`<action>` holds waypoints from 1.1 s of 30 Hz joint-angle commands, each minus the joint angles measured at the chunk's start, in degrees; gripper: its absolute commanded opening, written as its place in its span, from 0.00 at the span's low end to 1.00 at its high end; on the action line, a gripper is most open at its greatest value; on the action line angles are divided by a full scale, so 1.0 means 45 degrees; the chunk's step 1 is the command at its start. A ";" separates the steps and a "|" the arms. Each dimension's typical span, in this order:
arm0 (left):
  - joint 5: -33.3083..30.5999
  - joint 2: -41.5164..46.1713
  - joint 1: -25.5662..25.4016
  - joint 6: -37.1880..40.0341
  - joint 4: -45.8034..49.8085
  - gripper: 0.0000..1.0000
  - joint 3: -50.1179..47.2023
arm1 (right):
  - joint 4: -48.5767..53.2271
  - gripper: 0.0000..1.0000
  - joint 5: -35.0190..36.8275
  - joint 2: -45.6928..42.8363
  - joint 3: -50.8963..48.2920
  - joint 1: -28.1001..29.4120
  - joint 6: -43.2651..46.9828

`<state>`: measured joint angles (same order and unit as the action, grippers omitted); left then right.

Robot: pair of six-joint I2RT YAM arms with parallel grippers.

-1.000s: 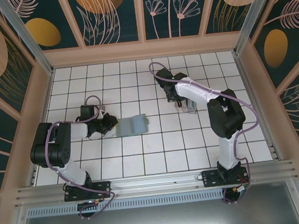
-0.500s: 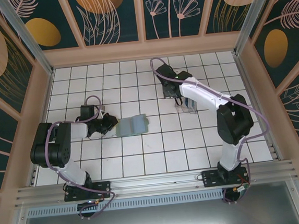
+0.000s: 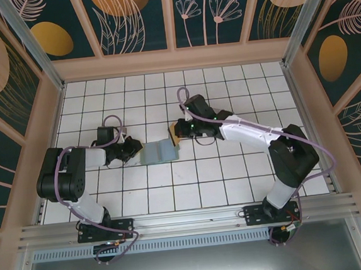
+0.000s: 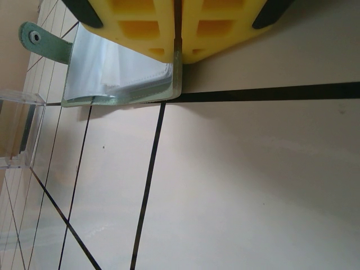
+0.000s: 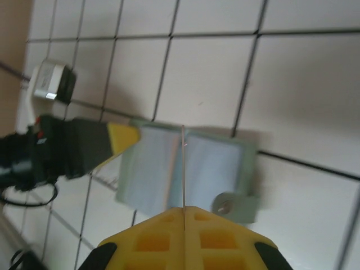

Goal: Put the credit cards into the card holder
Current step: Insert the credit card into the card slot.

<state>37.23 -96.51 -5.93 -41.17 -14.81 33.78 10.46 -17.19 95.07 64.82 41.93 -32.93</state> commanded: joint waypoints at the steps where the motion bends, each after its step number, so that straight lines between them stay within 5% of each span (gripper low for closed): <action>1: -0.0186 -0.0271 -0.0009 0.0078 0.0208 0.10 0.0266 | -0.2261 0.00 -0.1651 0.0248 -0.0305 0.0451 -0.0664; 17: -0.0399 -0.0251 -0.0014 0.0203 0.0354 0.10 0.0071 | -0.1773 0.00 -0.1949 0.2771 0.0049 0.0604 -0.0562; 33: -0.0571 -0.0085 -0.0009 0.0335 0.0618 0.09 0.0101 | -0.2319 0.00 -0.2119 0.2343 -0.0107 0.0376 -0.0886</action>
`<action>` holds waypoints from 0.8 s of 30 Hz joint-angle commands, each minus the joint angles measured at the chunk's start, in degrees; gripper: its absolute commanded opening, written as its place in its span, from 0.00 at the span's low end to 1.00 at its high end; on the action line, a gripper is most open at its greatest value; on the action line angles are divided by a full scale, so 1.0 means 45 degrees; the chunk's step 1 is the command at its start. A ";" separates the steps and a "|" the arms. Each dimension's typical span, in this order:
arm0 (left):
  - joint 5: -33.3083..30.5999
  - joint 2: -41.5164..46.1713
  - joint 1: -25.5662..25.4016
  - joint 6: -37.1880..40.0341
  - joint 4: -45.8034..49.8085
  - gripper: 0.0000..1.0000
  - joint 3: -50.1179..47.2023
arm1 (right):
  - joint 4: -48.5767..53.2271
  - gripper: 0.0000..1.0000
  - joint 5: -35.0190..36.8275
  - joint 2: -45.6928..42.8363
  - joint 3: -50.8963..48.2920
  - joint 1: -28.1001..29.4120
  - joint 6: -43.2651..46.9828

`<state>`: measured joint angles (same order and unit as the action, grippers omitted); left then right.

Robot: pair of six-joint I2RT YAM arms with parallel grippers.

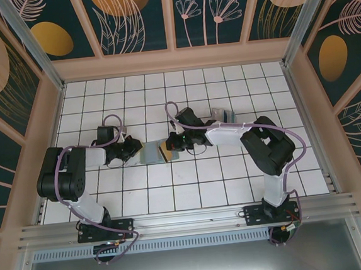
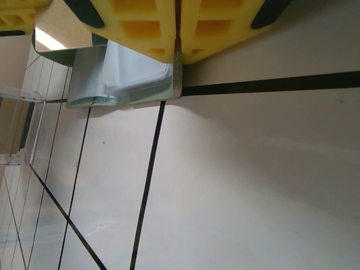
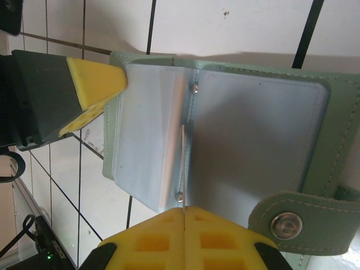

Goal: Put the credit cards into the card holder
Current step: Insert the credit card into the card slot.

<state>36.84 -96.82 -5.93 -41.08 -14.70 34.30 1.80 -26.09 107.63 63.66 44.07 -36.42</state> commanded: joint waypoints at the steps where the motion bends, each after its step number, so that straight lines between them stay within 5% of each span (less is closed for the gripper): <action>1: -0.0481 -0.0021 -0.0009 0.0304 0.0561 0.09 -0.0024 | -0.0326 0.00 -0.0085 -0.0476 0.0150 -0.0098 -0.0109; 24: -0.0453 0.0061 -0.0009 0.0167 0.0473 0.08 -0.0069 | -0.1338 0.00 0.0306 -0.0392 -0.0211 -0.0022 -0.0533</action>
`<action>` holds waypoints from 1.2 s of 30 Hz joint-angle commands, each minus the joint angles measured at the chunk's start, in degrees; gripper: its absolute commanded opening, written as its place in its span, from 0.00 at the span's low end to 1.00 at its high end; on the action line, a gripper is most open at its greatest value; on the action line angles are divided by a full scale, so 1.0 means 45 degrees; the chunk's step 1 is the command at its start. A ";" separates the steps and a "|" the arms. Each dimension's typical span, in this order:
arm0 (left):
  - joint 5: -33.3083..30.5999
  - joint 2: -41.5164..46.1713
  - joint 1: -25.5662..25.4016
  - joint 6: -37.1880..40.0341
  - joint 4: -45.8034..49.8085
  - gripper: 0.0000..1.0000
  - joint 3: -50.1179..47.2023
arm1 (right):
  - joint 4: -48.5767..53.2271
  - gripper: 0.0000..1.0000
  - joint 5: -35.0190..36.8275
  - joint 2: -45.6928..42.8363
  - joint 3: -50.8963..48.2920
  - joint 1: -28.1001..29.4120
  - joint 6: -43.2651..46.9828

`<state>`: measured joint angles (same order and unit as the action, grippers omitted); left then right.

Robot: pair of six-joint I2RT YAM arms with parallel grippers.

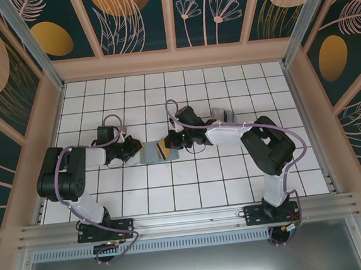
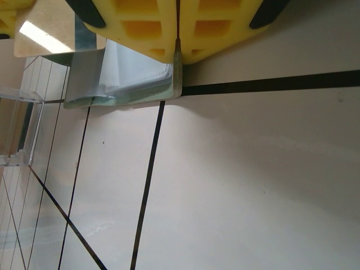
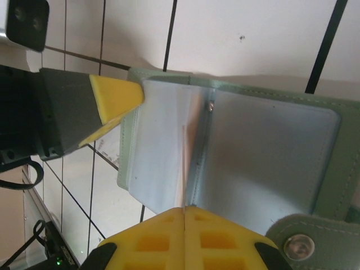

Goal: Put the credit cards into the card holder
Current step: Insert the credit card into the card slot.

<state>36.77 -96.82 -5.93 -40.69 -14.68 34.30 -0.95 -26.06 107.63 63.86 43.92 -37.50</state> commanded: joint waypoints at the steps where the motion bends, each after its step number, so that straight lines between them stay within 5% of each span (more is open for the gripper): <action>1: -0.0427 0.0065 -0.0019 0.0075 0.0491 0.08 -0.0060 | -0.0871 0.00 0.0376 -0.0423 -0.0372 0.0025 -0.0387; 36: -0.0363 0.0026 -0.0009 0.0129 0.0571 0.08 -0.0016 | -0.2334 0.00 0.0109 0.1047 -0.0772 0.0041 -0.1057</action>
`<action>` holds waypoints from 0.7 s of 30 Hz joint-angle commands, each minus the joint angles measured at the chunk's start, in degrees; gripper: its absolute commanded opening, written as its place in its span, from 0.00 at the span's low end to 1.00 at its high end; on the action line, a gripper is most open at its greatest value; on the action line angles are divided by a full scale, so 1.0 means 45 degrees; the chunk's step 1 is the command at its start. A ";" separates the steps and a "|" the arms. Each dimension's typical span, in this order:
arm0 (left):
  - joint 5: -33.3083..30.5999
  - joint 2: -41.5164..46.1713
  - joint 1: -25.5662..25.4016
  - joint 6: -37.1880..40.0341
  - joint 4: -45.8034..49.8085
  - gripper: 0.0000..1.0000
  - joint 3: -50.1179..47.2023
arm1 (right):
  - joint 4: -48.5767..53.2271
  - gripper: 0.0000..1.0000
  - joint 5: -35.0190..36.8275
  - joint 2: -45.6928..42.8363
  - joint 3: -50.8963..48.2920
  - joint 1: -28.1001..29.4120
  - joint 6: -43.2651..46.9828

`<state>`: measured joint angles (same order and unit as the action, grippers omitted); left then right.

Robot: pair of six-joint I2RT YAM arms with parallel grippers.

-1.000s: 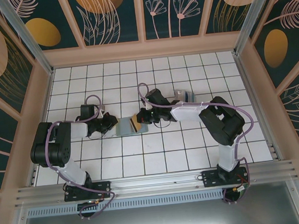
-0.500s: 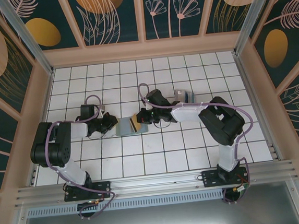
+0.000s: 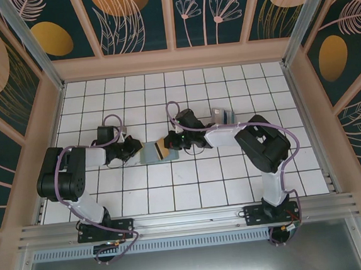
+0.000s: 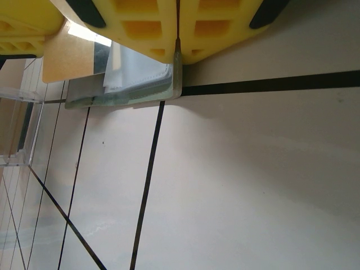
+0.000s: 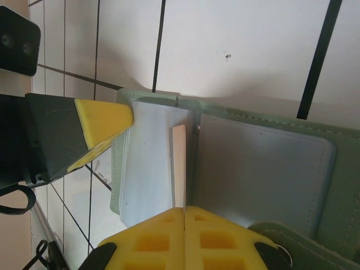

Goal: Put the credit cards into the card holder
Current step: Insert the credit card into the card slot.

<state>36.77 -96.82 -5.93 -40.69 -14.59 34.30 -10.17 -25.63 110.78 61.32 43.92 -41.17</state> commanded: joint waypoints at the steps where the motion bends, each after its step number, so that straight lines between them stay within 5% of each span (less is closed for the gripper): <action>1: -0.0378 0.0013 -0.0010 0.0131 0.0542 0.08 -0.0006 | -0.0453 0.00 0.0011 0.0324 -0.0263 0.0044 -0.0336; 21: -0.0411 0.0371 -0.0010 -0.0794 -0.0149 0.04 -0.0627 | -0.4064 0.00 0.1244 0.0558 -0.1993 0.1026 -0.3192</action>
<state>36.34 -95.83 -5.93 -42.13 -15.16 33.08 -26.57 -22.22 112.44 54.50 46.74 -52.90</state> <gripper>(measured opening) 0.071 0.055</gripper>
